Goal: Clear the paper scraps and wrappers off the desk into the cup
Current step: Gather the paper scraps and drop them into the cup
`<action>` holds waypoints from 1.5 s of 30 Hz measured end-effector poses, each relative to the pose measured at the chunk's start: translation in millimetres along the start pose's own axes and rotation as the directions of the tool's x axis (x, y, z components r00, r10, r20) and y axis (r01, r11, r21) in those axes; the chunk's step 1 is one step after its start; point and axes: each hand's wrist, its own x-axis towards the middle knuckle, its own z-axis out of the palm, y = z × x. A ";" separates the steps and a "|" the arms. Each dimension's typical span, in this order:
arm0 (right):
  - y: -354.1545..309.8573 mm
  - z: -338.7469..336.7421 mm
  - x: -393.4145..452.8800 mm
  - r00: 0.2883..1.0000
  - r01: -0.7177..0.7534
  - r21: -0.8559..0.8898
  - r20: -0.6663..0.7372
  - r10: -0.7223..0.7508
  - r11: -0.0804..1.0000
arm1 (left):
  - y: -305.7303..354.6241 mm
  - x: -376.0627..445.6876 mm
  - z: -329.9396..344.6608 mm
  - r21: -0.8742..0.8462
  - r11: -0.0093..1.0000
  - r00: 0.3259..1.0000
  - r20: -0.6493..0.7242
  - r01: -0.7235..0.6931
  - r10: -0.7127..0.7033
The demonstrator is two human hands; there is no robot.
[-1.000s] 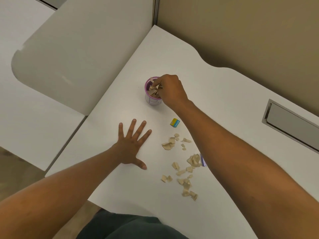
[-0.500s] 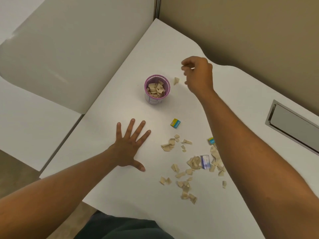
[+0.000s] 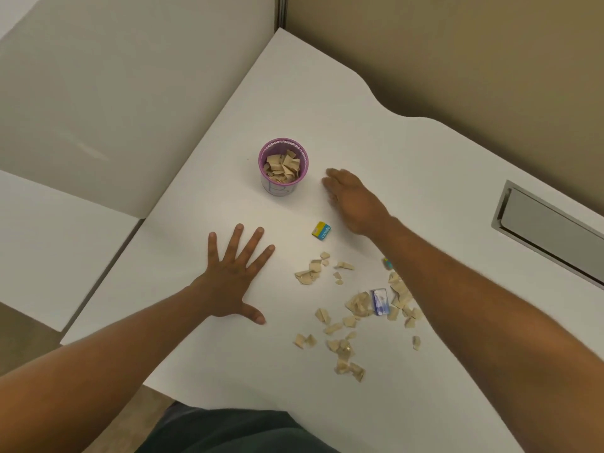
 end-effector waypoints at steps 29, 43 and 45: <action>29.6 66.4 -248.2 0.908 -0.416 0.149 0.025 0.418 0.897 | 129.4 0.8 -53.7 -0.003 1.000 0.997 -0.075 -0.004 0.004; -101.5 144.3 -292.4 0.769 -0.572 0.375 -0.063 0.636 0.730 | 171.5 -51.7 -10.6 -0.493 0.865 0.991 -0.131 -0.089 0.027; -98.3 139.5 -291.3 0.794 -0.513 0.426 -0.095 0.601 0.745 | 166.9 -54.2 -12.0 -0.506 0.853 0.988 -0.145 -0.125 0.058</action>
